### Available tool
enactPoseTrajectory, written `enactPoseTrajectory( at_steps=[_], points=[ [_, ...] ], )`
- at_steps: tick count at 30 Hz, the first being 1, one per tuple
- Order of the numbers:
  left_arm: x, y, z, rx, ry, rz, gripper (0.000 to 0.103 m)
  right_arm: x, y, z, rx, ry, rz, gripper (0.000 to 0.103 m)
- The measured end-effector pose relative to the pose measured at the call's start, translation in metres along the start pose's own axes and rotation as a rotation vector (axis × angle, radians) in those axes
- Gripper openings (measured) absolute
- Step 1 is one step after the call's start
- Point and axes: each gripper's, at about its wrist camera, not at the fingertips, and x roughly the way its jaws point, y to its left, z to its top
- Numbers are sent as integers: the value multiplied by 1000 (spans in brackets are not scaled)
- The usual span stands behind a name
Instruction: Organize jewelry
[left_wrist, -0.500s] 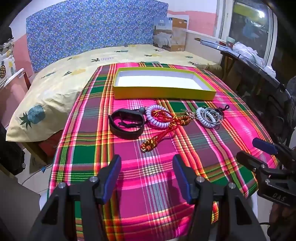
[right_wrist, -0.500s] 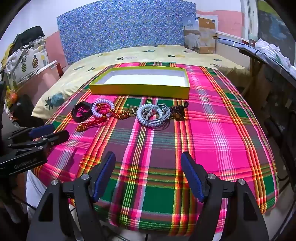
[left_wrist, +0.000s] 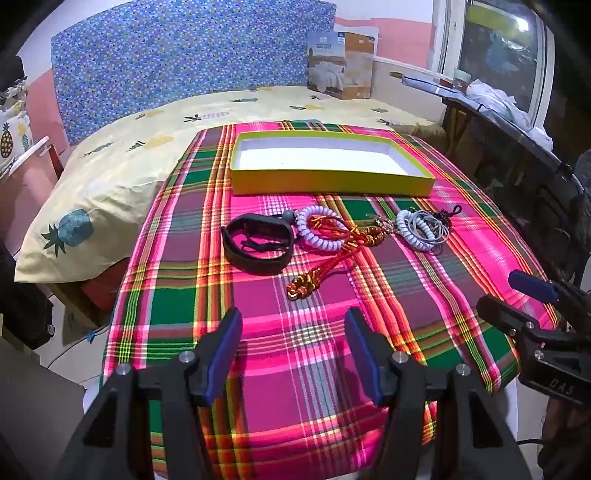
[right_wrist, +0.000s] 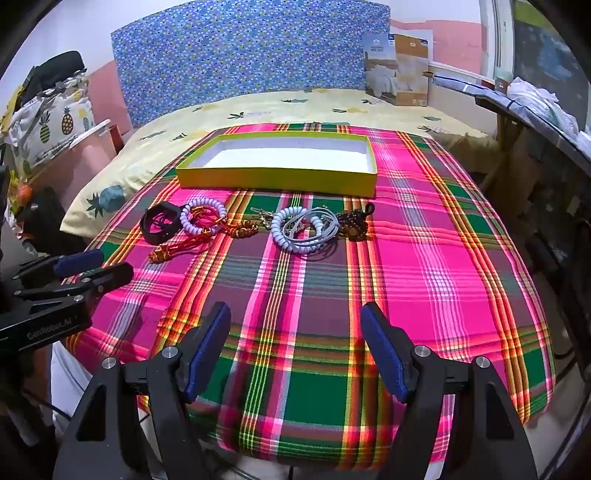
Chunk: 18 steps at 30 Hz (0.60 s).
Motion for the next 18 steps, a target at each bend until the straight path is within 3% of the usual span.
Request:
enactPoseTrajectory(
  at_steps=[18],
  points=[
    [3, -5, 1, 11, 14, -3, 60, -2, 3, 1, -3, 6, -10, 73]
  ],
)
